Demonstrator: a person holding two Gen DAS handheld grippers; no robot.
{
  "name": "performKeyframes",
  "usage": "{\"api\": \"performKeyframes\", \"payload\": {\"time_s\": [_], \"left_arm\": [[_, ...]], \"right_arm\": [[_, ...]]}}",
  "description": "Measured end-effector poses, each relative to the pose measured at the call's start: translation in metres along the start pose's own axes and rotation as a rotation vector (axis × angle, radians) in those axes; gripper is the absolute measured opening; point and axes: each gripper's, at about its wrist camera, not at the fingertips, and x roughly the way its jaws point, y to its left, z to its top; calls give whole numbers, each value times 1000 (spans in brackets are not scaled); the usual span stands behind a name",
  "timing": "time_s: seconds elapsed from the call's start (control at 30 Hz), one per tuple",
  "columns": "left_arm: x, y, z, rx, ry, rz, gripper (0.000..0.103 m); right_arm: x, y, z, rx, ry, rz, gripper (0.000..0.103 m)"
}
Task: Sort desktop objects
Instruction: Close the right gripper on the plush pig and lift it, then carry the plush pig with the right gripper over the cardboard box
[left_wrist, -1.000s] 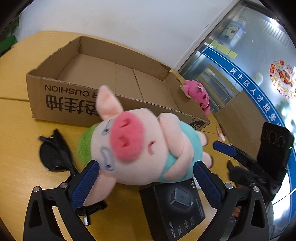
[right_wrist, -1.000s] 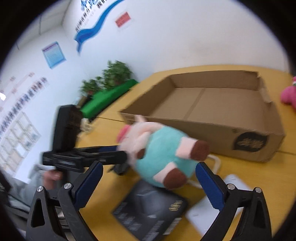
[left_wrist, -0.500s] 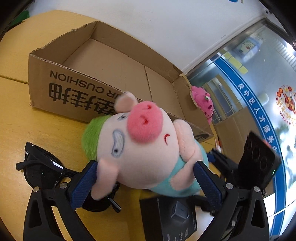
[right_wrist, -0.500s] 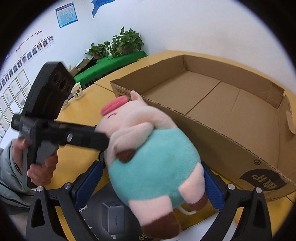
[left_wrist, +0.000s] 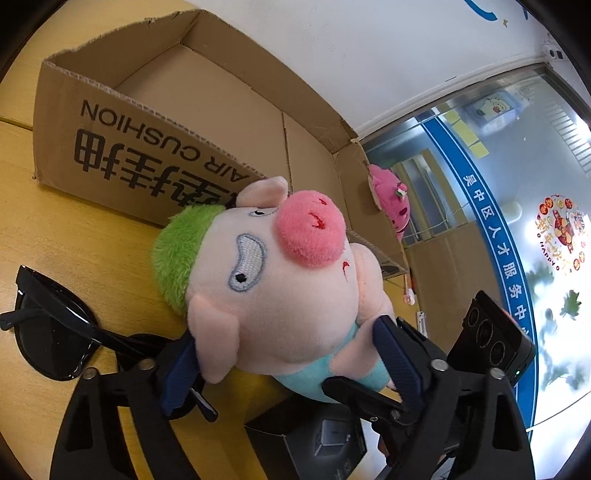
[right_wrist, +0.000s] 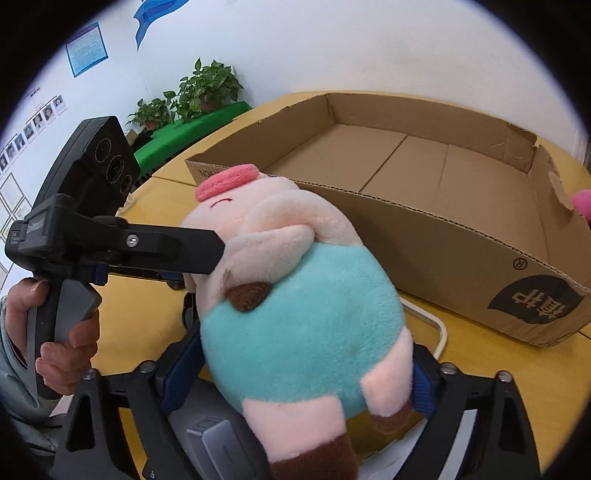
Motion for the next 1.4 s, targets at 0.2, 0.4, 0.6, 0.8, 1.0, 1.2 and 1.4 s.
{"api": "performKeyframes", "payload": {"time_s": [0.2,0.4,0.6,0.8,1.0,1.2,1.4], "left_arm": [[-23,-31,-1,100,-57,19,72],[-56,-73,15,225,-144,-3,72],[-78,-106,43,331,-202,-19,72],[-95,-124,75,412,-247,-27,72],[-107,-147,112,484,-293,-50,72],[-126,-178,155,581,-342,-59,72],[-140,-195,192,618,-393,-59,72]], "right_arm": [[-35,21,5,-13,-101,-57,83],[-78,32,25,-6,-236,-79,83],[-99,46,60,-27,-338,-124,83],[-108,51,92,-18,-409,-152,82],[-121,52,128,-22,-480,-181,82],[-137,51,168,-28,-564,-194,82],[-143,48,206,-40,-632,-205,82]]}}
